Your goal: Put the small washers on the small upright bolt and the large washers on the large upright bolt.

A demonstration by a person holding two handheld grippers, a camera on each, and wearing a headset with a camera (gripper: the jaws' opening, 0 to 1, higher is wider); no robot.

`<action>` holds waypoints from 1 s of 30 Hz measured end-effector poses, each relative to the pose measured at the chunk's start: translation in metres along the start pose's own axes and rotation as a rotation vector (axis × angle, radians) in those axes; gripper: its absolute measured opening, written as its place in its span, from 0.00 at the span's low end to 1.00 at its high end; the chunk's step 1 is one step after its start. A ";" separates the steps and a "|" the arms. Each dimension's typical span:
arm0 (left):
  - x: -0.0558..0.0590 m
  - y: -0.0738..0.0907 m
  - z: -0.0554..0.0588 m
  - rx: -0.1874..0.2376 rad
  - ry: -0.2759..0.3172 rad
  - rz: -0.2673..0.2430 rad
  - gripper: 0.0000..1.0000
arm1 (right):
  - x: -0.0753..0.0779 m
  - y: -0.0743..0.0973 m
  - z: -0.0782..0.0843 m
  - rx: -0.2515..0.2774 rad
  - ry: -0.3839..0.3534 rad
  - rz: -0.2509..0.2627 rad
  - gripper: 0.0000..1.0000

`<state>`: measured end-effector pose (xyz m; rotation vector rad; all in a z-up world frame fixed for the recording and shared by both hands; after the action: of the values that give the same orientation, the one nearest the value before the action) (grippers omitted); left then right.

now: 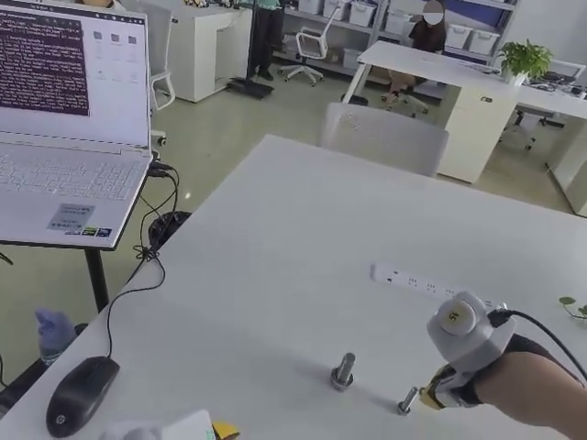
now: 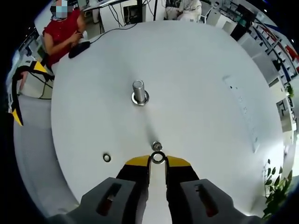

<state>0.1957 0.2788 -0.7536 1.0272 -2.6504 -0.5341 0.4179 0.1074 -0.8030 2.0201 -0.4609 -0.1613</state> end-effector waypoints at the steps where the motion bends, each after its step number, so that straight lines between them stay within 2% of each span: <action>1: 0.000 0.000 0.000 0.005 0.005 0.000 0.84 | 0.001 -0.001 -0.001 0.004 0.007 0.003 0.13; 9: -0.004 -0.001 0.004 0.002 0.008 -0.005 0.89 | 0.003 -0.008 -0.005 0.002 0.002 -0.005 0.13; 30: -0.007 -0.002 0.009 -0.010 0.018 0.004 0.89 | 0.002 -0.017 -0.003 -0.019 -0.005 -0.015 0.13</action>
<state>0.1991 0.2845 -0.7634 1.0182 -2.6311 -0.5341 0.4253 0.1164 -0.8165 2.0050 -0.4453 -0.1796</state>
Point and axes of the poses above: the centre of the closed fingertips' face, and the gripper's own axes: y roughly backward along the fingers, x roughly to its right, z roughly out of its underside, the point moved 1 cm from there along y, roughly backward along the fingers, and after that the axes turned 12 degrees about x, right-handed, at the moved point
